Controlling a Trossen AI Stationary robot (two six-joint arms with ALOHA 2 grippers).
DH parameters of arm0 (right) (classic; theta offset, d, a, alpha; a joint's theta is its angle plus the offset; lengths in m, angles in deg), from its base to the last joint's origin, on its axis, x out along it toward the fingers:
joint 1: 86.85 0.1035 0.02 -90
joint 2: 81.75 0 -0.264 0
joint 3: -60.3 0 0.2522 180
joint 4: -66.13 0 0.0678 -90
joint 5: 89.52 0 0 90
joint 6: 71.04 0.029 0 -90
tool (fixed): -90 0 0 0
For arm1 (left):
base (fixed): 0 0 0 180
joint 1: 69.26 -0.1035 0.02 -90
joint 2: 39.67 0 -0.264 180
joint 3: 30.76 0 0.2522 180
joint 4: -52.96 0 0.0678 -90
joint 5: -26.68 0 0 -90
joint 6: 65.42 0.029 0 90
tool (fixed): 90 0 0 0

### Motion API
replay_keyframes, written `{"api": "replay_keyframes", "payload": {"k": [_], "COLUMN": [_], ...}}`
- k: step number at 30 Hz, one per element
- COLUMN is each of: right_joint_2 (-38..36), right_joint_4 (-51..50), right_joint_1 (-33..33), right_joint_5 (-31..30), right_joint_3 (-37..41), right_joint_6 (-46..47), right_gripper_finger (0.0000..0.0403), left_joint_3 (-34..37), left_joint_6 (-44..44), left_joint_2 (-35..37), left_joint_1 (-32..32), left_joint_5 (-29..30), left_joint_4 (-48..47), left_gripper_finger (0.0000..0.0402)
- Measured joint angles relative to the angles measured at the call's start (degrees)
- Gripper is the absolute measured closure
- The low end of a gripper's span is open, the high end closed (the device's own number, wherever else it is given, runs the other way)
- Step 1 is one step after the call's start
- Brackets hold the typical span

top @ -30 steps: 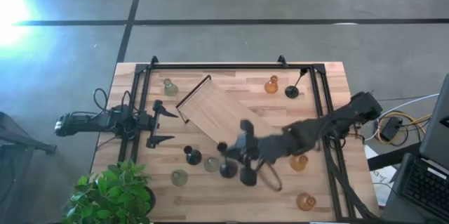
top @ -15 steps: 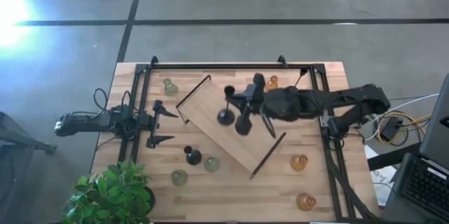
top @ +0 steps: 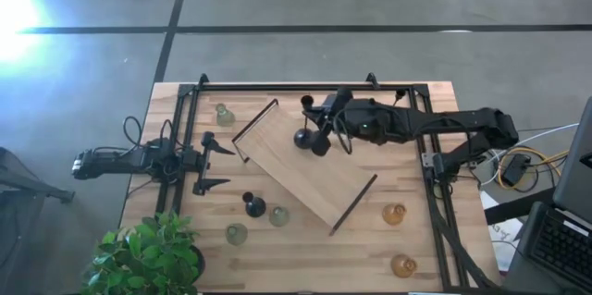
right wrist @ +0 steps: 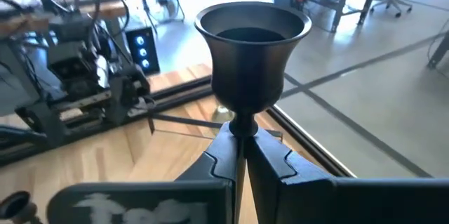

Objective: Pick & Place candle stick holders
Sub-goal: Put the bottom black candle holder on the shelf

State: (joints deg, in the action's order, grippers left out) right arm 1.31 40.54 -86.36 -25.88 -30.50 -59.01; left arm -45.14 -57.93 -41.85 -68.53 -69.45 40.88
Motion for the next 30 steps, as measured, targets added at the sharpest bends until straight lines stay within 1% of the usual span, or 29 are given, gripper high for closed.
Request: {"api": "replay_keyframes", "payload": {"k": [5, 9, 12, 17, 21, 26, 30], "right_joint_2": [-3.4, -5.1, -5.4, -4.4, -3.0, -1.5, -1.1], "right_joint_4": [5.9, 6.5, 6.3, 2.0, 0.5, -0.3, -1.3], "right_joint_1": [-1.4, -1.4, -1.4, -1.5, -1.6, -1.7, -1.7], "right_joint_5": [1.2, 0.8, 1.1, 1.3, 4.0, 4.0, 4.0], "right_joint_3": [6.4, 8.2, 8.2, 5.8, 3.7, 2.4, 2.4], "right_joint_6": [3.3, 3.6, 3.3, 2.5, 1.8, -0.1, 0.6], "right_gripper_finger": [0.0392, 0.0392, 0.0392, 0.0392, 0.0392, 0.0392, 0.0392], "left_joint_3": [0.0, 0.0, 0.0, 0.0, 0.0, 0.0, 0.0], "left_joint_6": [0.0, 0.0, 0.0, 0.0, 0.0, 0.0, 0.0], "left_joint_2": [0.0, 0.0, 0.0, 0.0, 0.0, 0.0, 0.0], "left_joint_1": [0.0, 0.0, 0.0, 0.0, 0.0, 0.0, 0.0], "left_joint_5": [0.0, 0.0, 0.0, 0.0, 0.0, 0.0, 0.0], "left_joint_4": [0.0, 0.0, 0.0, 0.0, 0.0, 0.0, 0.0], "left_gripper_finger": [0.0019, 0.0019, 0.0019, 0.0019, 0.0019, 0.0019, 0.0019]}}
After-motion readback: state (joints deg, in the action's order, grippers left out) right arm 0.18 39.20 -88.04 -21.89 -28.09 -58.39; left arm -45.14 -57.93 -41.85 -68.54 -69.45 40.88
